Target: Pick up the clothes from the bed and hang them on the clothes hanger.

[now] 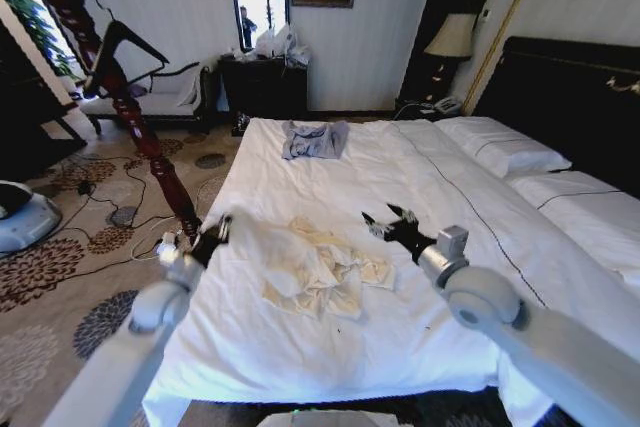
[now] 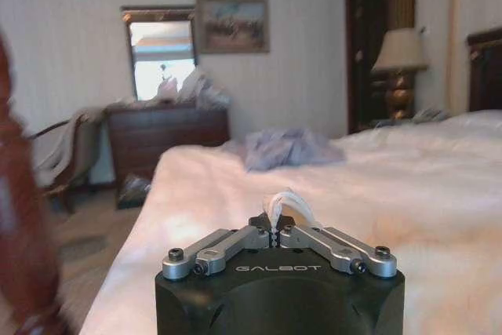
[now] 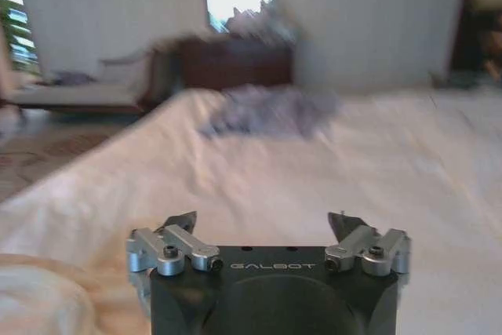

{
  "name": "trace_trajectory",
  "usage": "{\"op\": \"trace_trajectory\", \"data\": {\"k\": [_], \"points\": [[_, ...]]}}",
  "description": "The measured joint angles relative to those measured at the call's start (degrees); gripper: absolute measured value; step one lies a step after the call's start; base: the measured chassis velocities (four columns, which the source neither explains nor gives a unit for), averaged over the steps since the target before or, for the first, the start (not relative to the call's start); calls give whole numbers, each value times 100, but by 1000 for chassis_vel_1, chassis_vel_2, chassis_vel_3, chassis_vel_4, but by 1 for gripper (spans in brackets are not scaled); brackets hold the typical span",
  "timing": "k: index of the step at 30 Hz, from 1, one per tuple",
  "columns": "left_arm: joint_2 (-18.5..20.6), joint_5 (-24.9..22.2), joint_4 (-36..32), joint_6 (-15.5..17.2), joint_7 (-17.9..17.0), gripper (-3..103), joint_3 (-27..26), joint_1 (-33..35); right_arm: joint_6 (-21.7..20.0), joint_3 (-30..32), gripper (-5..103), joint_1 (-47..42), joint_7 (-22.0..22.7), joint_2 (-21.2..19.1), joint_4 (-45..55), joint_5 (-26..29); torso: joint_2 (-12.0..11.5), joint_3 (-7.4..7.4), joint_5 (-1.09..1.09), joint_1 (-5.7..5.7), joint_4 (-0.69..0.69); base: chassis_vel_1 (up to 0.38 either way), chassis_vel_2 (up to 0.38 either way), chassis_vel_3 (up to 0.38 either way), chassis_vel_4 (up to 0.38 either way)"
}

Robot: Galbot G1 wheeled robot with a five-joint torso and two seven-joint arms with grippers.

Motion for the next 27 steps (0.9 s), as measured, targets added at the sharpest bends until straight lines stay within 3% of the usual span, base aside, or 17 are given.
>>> {"op": "trace_trajectory", "data": {"k": [1, 5, 10, 23, 25, 27], "points": [[-158, 171, 6, -132, -12, 1, -112, 281, 56, -37, 97, -134, 184, 236, -183, 122, 0, 0, 1, 0, -2, 0, 0, 0, 0], [-303, 266, -60, -206, -19, 1, -211, 472, 76, -100, 99, -178, 340, 526, -313, 464, 0, 0, 3, 0, -5, 0, 0, 0, 0], [-515, 732, -97, -265, -42, 1, -263, 747, -226, -294, 100, -68, 522, 1360, -330, 1637, 0, 0, 1, 0, -3, 0, 0, 0, 0], [-914, 1465, 43, -278, -138, 1, -519, 1303, -340, -774, 103, 225, 421, 1992, -993, 1393, 0, 1, 1, 1, -4, 0, 0, 0, 0], [-942, 1496, 40, -301, -144, 1, -530, 1329, -333, -835, 100, 323, 406, 2059, -1079, 1382, 0, 0, 1, 1, -3, 0, 0, 0, 0], [-978, 1508, 26, -331, -153, 1, -548, 1344, -337, -958, 90, 499, 408, 2189, -1275, 1387, 0, 1, 1, 1, -4, 0, 0, 0, 0]]}}
